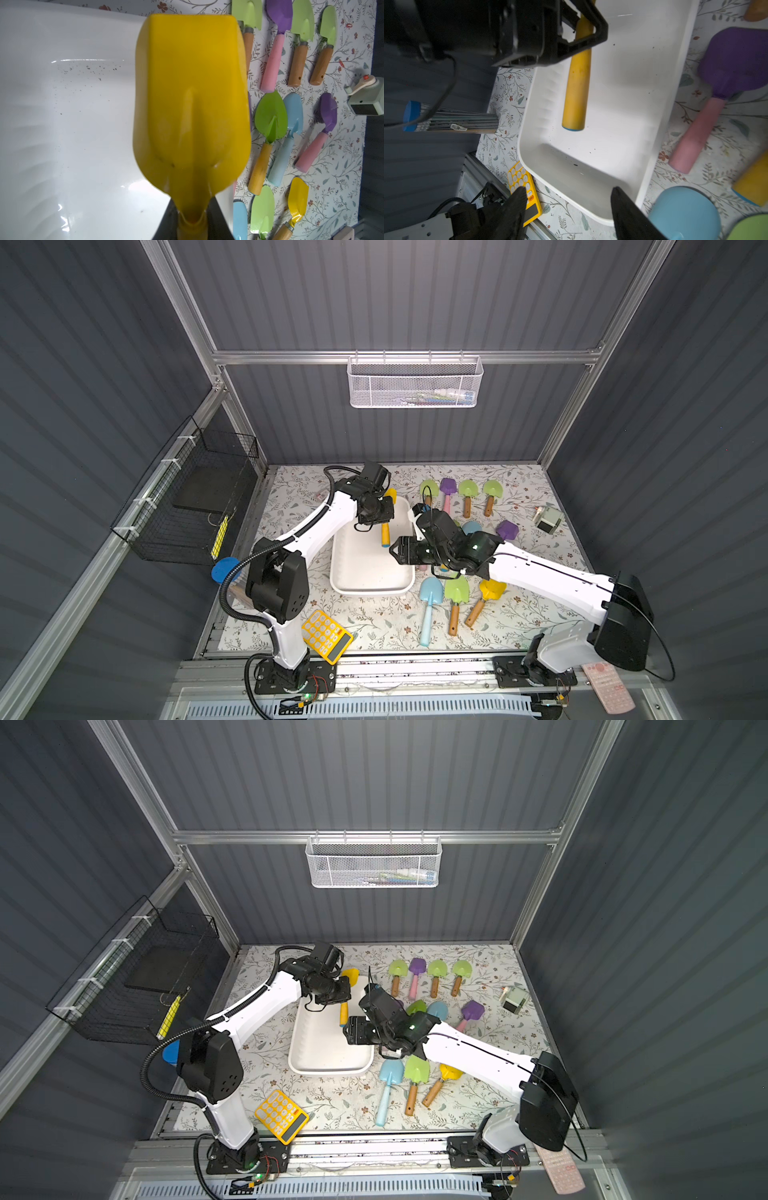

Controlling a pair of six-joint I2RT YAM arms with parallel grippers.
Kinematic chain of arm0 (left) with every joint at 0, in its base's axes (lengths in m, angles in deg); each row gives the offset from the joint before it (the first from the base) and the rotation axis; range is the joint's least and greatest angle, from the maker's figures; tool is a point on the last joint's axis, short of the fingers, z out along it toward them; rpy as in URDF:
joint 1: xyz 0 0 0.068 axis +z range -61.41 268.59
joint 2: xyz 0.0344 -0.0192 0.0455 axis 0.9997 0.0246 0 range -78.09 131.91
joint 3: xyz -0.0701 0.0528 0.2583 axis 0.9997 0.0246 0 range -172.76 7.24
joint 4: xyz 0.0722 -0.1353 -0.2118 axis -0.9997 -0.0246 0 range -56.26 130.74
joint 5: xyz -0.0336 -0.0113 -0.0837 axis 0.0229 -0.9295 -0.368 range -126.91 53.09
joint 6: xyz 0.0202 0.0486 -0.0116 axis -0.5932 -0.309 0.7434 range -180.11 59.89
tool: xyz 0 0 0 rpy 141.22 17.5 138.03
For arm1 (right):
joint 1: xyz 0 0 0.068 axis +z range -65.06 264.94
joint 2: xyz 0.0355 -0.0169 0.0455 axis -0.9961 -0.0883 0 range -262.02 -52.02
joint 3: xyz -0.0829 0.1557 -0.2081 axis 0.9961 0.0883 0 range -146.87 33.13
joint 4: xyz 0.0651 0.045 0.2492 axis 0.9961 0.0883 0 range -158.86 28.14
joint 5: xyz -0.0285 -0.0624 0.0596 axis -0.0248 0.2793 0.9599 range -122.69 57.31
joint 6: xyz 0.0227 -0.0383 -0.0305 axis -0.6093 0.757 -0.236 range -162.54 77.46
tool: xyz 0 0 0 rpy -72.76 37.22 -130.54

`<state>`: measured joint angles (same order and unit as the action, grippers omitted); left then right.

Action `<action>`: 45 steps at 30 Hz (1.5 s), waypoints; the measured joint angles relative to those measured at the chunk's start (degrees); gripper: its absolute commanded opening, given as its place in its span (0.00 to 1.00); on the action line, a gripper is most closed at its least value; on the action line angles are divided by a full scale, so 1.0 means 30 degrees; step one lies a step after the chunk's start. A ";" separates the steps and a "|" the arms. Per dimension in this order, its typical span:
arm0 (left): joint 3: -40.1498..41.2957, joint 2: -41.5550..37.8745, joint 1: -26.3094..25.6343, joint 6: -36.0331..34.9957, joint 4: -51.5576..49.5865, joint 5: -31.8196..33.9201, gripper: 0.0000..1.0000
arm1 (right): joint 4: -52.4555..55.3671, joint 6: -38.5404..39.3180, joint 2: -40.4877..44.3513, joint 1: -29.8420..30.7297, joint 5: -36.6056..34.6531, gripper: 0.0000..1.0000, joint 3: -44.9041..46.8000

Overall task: Take the shovel out of the storage box
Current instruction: Place the shovel at the center of the board.

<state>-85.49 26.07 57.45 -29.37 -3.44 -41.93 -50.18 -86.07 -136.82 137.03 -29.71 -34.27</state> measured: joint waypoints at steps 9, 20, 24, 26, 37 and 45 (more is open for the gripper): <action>0.0138 -0.1865 -0.0590 0.0845 0.0138 -0.0845 0.00 | -0.2273 -0.0393 -0.1450 -0.0933 0.1537 0.55 0.0080; 0.0831 -0.2550 -0.0772 0.1071 0.0138 -0.1078 0.00 | -0.3082 -0.0466 -0.1902 -0.1180 0.2091 0.44 -0.0102; 0.1319 -0.2557 -0.0772 0.1115 0.0146 -0.1209 0.00 | -0.3089 -0.0474 -0.1902 -0.1253 0.2069 0.35 -0.0095; 0.1479 -0.2557 -0.0772 0.1209 0.0146 -0.1275 0.00 | -0.3104 -0.0510 -0.1902 -0.1260 0.2106 0.30 -0.0102; 0.1530 -0.2718 -0.0772 0.1362 0.0153 -0.1399 0.00 | -0.3432 -0.0554 -0.2215 -0.1341 0.2463 0.33 -0.0189; 0.1530 -0.2973 -0.0772 0.1428 0.0160 -0.1559 0.13 | -0.3490 -0.0597 -0.2288 -0.1333 0.2601 0.16 -0.0291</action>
<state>-80.90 17.15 55.14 -25.08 -2.96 -46.61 -60.65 -87.86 -143.68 133.03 -21.90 -35.14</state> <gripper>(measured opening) 0.194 0.267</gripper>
